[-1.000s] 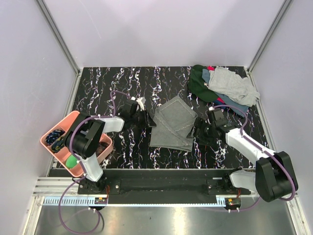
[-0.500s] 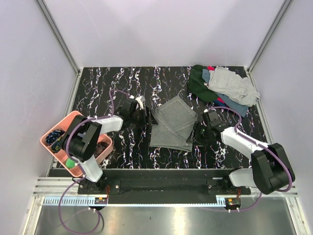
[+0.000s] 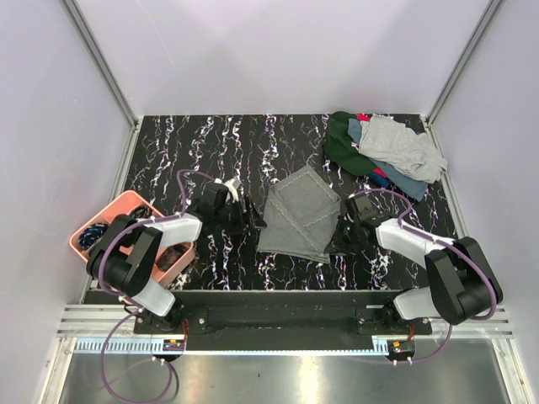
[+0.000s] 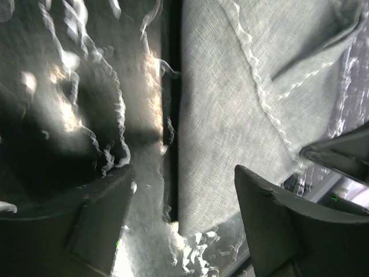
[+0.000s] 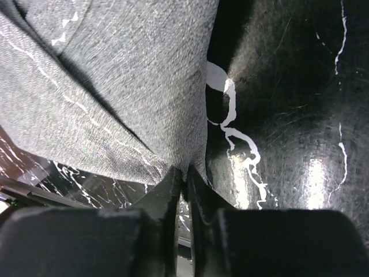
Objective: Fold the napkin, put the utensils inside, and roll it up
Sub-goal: Fold the napkin
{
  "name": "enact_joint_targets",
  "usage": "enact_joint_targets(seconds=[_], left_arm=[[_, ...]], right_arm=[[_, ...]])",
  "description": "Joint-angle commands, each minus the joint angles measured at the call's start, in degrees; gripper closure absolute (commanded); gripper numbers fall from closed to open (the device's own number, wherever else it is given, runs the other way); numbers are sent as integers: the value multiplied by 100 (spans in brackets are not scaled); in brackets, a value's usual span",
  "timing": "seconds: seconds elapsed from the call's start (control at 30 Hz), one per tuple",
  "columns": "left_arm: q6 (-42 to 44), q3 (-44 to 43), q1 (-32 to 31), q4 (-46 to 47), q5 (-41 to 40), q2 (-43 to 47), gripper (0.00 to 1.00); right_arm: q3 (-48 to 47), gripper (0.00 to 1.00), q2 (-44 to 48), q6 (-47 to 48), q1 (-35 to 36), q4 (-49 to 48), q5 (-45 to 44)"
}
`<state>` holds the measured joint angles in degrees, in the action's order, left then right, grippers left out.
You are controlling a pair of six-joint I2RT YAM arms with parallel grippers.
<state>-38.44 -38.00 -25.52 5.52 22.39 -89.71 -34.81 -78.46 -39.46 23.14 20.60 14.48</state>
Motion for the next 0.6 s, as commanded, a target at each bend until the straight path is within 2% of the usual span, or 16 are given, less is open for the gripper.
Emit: enact_joint_targets(seconds=[0.0,0.17,0.57], left_arm=[[-366,354,-207,476,204,77,25],[-708,574,-366,494,134,-3,35],[-999,1136,-630,-24,-683,498,38]], right_arm=[[9,90,-161,97,60,-118,-147],[62,91,-135,97,68,-109,-191],[88,92,-65,70,51,-126,-191]])
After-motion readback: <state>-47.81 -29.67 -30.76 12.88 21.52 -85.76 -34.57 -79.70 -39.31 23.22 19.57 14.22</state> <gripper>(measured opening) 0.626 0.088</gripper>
